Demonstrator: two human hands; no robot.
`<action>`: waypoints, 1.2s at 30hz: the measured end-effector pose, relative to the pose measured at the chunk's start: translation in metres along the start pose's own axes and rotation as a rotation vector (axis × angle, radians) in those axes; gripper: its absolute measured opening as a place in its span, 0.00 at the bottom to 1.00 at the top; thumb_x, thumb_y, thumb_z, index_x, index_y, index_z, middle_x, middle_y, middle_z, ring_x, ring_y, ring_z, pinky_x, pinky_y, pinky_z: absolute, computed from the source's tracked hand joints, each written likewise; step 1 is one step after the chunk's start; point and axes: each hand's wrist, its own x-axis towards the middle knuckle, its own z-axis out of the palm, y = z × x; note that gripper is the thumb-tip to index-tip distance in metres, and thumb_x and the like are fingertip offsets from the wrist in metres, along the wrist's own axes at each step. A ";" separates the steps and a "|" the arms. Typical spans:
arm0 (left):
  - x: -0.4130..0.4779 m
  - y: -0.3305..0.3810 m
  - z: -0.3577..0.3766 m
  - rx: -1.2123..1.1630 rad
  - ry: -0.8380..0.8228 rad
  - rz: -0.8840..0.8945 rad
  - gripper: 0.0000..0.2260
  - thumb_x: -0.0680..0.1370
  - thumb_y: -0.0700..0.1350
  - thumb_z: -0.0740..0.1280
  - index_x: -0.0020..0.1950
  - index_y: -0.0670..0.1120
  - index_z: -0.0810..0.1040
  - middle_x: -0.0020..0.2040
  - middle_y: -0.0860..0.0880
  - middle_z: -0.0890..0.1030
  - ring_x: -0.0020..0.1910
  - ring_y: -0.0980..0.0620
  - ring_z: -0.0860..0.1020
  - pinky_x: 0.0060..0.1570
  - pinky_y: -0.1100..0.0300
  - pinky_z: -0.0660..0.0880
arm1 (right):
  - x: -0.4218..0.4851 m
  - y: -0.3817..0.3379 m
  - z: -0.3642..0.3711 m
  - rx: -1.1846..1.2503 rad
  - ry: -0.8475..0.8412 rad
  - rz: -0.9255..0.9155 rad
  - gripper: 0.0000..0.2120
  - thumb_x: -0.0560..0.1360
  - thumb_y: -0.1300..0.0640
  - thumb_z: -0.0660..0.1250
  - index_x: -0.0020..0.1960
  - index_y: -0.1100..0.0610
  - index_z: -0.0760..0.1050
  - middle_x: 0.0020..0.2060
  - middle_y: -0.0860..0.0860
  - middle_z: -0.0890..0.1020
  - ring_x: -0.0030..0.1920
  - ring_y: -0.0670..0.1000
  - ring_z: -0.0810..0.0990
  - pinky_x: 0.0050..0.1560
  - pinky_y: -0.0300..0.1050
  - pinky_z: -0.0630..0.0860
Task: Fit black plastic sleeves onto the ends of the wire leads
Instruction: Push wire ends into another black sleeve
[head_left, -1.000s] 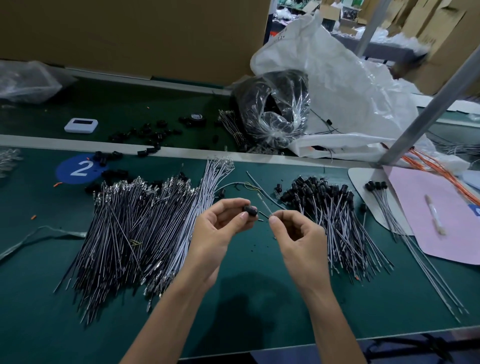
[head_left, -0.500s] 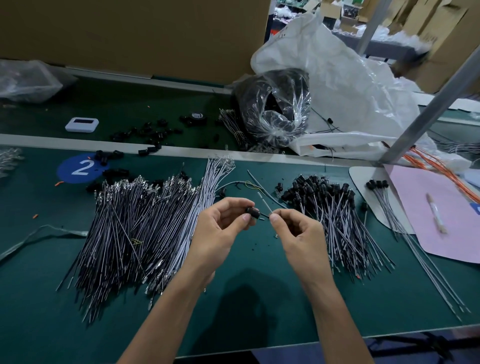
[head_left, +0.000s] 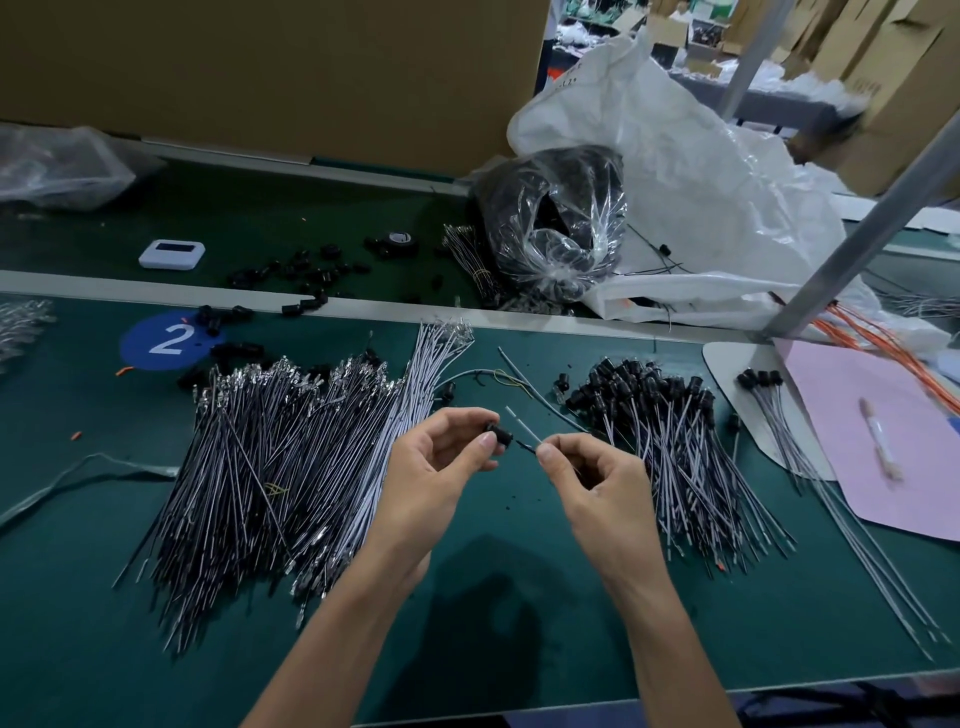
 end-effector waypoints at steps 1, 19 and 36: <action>0.000 0.000 0.000 -0.004 0.000 -0.001 0.07 0.77 0.33 0.68 0.51 0.43 0.81 0.44 0.48 0.86 0.44 0.54 0.83 0.45 0.66 0.78 | 0.000 0.000 0.000 -0.001 0.001 0.002 0.07 0.76 0.59 0.71 0.39 0.53 0.81 0.28 0.42 0.78 0.29 0.40 0.71 0.32 0.33 0.69; -0.003 0.002 0.002 0.016 -0.042 0.013 0.07 0.76 0.33 0.68 0.50 0.43 0.82 0.45 0.47 0.86 0.44 0.53 0.83 0.47 0.64 0.78 | 0.000 -0.006 0.001 -0.025 -0.017 -0.034 0.08 0.76 0.60 0.70 0.39 0.52 0.80 0.27 0.43 0.77 0.28 0.41 0.70 0.31 0.34 0.68; 0.001 -0.026 -0.007 0.827 0.029 0.302 0.12 0.73 0.46 0.75 0.55 0.54 0.83 0.55 0.59 0.78 0.57 0.58 0.72 0.59 0.73 0.63 | 0.001 0.007 -0.004 -0.038 0.066 0.078 0.07 0.76 0.58 0.70 0.39 0.52 0.80 0.29 0.46 0.79 0.32 0.45 0.74 0.37 0.43 0.73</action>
